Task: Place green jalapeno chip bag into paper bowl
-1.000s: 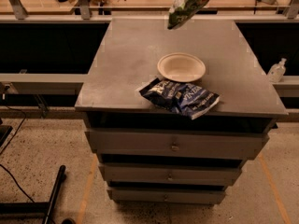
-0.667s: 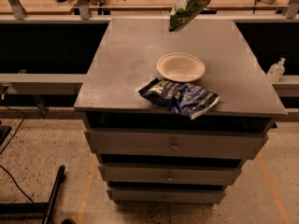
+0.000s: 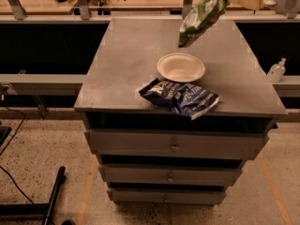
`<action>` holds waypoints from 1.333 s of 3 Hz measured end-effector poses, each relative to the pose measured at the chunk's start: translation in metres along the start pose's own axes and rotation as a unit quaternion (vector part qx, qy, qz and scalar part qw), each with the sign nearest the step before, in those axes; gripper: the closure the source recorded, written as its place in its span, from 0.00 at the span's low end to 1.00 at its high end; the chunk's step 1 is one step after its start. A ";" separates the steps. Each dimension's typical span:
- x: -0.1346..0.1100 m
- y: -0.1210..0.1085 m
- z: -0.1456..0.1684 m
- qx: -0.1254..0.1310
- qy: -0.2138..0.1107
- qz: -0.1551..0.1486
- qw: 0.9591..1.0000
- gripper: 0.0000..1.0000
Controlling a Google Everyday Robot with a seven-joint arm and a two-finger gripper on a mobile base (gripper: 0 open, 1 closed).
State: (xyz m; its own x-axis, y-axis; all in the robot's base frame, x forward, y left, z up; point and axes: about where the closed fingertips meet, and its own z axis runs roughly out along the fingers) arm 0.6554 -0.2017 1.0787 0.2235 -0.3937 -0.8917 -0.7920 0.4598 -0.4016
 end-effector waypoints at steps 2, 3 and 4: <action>0.034 0.027 -0.009 -0.039 -0.002 0.007 0.999 1.00; 0.044 0.044 -0.004 -0.068 0.006 0.003 0.998 1.00; 0.053 0.061 0.001 -0.100 0.014 -0.002 0.995 1.00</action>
Offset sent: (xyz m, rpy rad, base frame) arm -0.0331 -0.0128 -0.0629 -0.0446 0.0721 0.1050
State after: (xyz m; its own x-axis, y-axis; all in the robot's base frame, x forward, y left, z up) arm 0.6193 -0.1930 1.0068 0.2131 -0.4184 -0.8829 -0.8893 0.2912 -0.3527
